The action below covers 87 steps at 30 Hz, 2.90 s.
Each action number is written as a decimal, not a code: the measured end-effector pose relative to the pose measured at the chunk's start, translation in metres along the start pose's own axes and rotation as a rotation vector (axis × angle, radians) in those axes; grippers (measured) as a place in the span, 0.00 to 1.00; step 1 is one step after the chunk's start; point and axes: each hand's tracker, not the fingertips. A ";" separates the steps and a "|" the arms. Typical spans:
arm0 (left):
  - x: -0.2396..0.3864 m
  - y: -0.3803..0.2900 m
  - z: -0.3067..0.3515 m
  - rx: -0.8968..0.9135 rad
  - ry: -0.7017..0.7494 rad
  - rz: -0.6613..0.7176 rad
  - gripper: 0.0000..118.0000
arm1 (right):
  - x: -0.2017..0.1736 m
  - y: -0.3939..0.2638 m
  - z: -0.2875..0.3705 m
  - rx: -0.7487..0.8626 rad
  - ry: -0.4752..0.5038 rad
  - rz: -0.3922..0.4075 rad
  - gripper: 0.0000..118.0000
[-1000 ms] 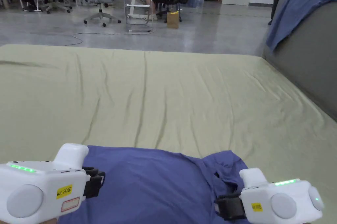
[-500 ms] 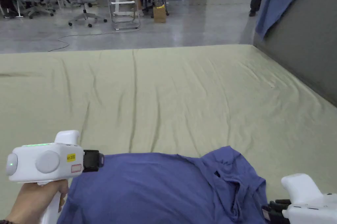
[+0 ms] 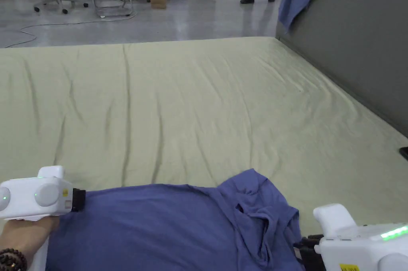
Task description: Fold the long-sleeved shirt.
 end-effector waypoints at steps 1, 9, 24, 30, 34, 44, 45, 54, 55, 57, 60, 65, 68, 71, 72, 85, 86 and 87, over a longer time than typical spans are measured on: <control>0.001 0.001 0.007 -0.001 -0.020 0.003 0.31 | 0.003 0.012 -0.006 0.009 0.003 0.004 0.00; 0.003 -0.003 0.067 0.050 -0.108 -0.011 0.00 | 0.031 0.154 -0.090 0.077 -0.132 -0.029 0.22; -0.015 -0.027 0.087 0.079 -0.133 0.017 0.00 | 0.043 0.191 -0.194 -0.094 -0.082 -0.185 0.04; -0.014 -0.033 0.111 0.092 -0.137 0.022 0.00 | 0.032 0.175 -0.150 -0.074 -0.094 -0.095 0.04; -0.020 -0.049 0.156 0.131 -0.152 0.018 0.00 | 0.033 0.151 -0.088 0.004 -0.038 -0.101 0.04; -0.040 -0.156 0.258 0.173 -0.148 -0.034 0.00 | 0.020 0.018 0.052 0.141 0.067 -0.070 0.04; -0.043 -0.172 0.263 0.161 -0.156 -0.035 0.00 | 0.018 0.000 0.059 0.132 0.079 -0.062 0.04; -0.039 -0.271 0.222 -0.186 -0.159 -0.136 0.00 | 0.008 -0.098 0.019 -0.184 0.029 0.100 0.04; -0.039 -0.277 0.212 -0.207 -0.159 -0.121 0.00 | 0.007 -0.100 0.011 -0.214 0.010 0.121 0.04; -0.038 -0.285 0.197 -0.213 -0.146 -0.101 0.00 | 0.006 -0.106 -0.002 -0.239 -0.038 0.152 0.05; -0.041 -0.280 0.200 -0.164 -0.143 -0.070 0.01 | 0.007 -0.101 0.002 -0.204 -0.025 0.135 0.09; -0.043 -0.264 0.226 -0.060 -0.113 -0.055 0.97 | 0.005 -0.089 0.032 -0.148 -0.080 0.133 0.87; -0.044 -0.249 0.252 0.065 -0.130 -0.040 1.00 | -0.004 -0.077 0.060 -0.009 -0.030 0.083 0.88; -0.040 -0.232 0.273 0.180 -0.108 0.010 0.94 | -0.023 -0.065 0.083 0.135 -0.029 0.089 0.87; -0.038 -0.229 0.280 0.237 -0.102 0.007 0.78 | -0.031 -0.061 0.089 0.197 -0.038 0.112 0.79; -0.040 -0.233 0.288 0.363 -0.089 0.053 0.07 | -0.076 -0.060 0.084 0.431 -0.120 0.148 0.00; -0.050 -0.233 0.284 0.336 -0.130 0.084 0.30 | -0.076 -0.061 0.082 0.414 -0.112 0.151 0.00; -0.062 -0.233 0.278 0.304 -0.190 0.121 0.77 | -0.076 -0.062 0.079 0.406 -0.103 0.145 0.00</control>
